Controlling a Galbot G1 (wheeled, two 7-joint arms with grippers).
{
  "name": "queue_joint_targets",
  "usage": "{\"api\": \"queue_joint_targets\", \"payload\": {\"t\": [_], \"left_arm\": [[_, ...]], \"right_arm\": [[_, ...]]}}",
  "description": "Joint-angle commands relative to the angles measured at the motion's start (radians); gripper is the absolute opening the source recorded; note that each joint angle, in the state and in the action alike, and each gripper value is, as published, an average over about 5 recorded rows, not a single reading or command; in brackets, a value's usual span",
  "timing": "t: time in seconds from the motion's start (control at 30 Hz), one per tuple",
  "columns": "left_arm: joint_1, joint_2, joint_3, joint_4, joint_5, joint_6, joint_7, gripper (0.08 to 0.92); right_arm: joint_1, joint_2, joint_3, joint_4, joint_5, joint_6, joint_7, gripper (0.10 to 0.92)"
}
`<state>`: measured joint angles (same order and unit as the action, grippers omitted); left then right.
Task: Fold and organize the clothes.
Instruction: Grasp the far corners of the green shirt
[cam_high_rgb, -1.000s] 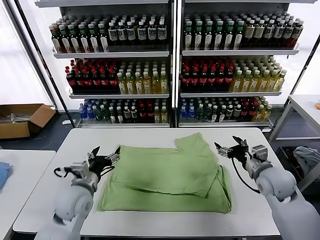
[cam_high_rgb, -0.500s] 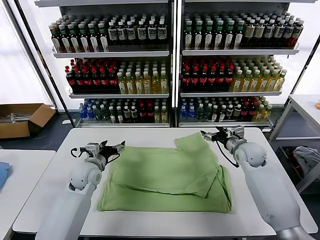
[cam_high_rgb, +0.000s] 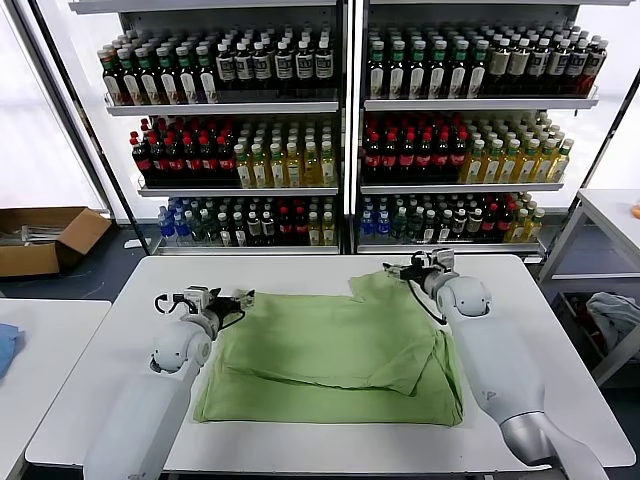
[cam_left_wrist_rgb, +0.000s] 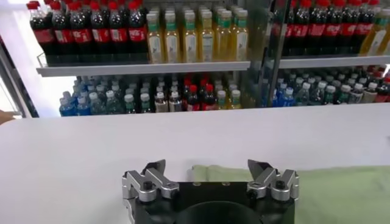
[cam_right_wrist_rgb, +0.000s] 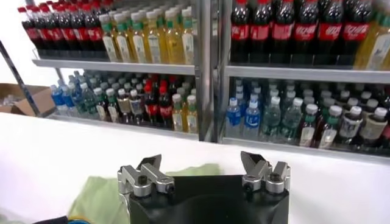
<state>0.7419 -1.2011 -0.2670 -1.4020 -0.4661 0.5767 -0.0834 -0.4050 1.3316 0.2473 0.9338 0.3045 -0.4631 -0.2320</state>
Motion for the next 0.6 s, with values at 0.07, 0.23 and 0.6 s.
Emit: {"api": "queue_joint_targets", "payload": {"t": [0.07, 0.23, 0.6], "left_arm": [[-0.012, -0.004, 0.01, 0.046, 0.018, -0.001, 0.009, 0.823], [-0.01, -0.007, 0.011, 0.052, 0.02, 0.0, 0.012, 0.823], [0.004, -0.02, 0.017, 0.054, 0.039, 0.0, 0.02, 0.801]], "right_arm": [[0.026, 0.053, 0.023, -0.087, -0.037, 0.014, 0.001, 0.823], [0.019, 0.056, 0.033, -0.098, -0.044, 0.018, 0.003, 0.823], [-0.021, 0.057, 0.046, -0.077, -0.046, 0.031, 0.012, 0.715]]}}
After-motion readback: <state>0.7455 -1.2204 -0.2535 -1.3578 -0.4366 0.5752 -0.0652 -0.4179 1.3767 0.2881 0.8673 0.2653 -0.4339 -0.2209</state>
